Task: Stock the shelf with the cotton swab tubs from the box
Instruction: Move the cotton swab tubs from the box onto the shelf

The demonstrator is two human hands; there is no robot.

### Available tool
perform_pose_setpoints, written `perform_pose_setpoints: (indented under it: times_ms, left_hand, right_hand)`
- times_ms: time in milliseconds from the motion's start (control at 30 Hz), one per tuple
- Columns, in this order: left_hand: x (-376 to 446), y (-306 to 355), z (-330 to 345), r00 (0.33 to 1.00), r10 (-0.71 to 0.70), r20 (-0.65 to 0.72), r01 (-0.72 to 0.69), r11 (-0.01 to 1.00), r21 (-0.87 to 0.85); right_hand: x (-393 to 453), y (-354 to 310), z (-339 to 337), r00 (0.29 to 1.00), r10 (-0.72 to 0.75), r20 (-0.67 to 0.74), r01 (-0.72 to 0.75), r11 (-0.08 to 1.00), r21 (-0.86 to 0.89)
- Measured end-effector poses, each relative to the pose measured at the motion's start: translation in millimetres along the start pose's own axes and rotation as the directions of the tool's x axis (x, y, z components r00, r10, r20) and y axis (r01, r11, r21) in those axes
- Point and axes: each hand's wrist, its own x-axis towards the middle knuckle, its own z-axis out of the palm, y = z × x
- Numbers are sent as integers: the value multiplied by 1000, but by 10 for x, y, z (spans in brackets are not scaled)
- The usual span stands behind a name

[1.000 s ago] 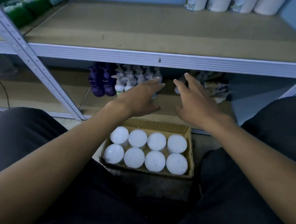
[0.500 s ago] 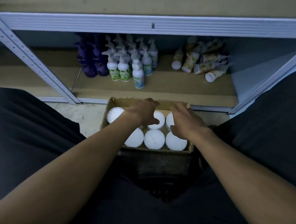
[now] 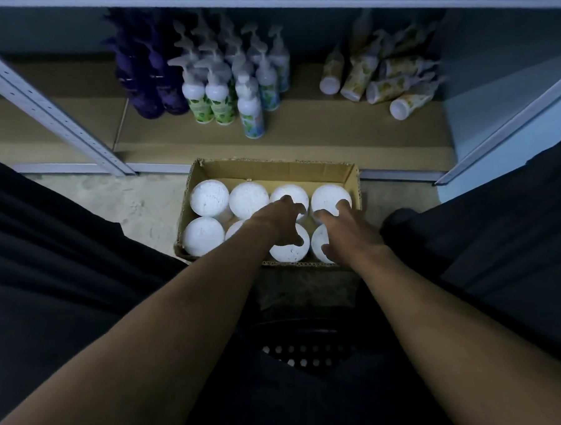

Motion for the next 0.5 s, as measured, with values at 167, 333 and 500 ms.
perform_pose_setpoints:
  times_ms: [167,333,500]
  left_hand:
    - [114,40,247,999,-18,-46,21,999,50]
    - [146,-63,438,998,-4,-58,4,1000,-6]
    - [160,-131,593,990,-6,-139,6,1000,4]
  right_hand:
    - [82,13,146,1000,20,7,-20,999,28]
    - [170,3,269,999,44,3,-44,994,99]
    - [245,35,385,996,78,38,-84,982,171]
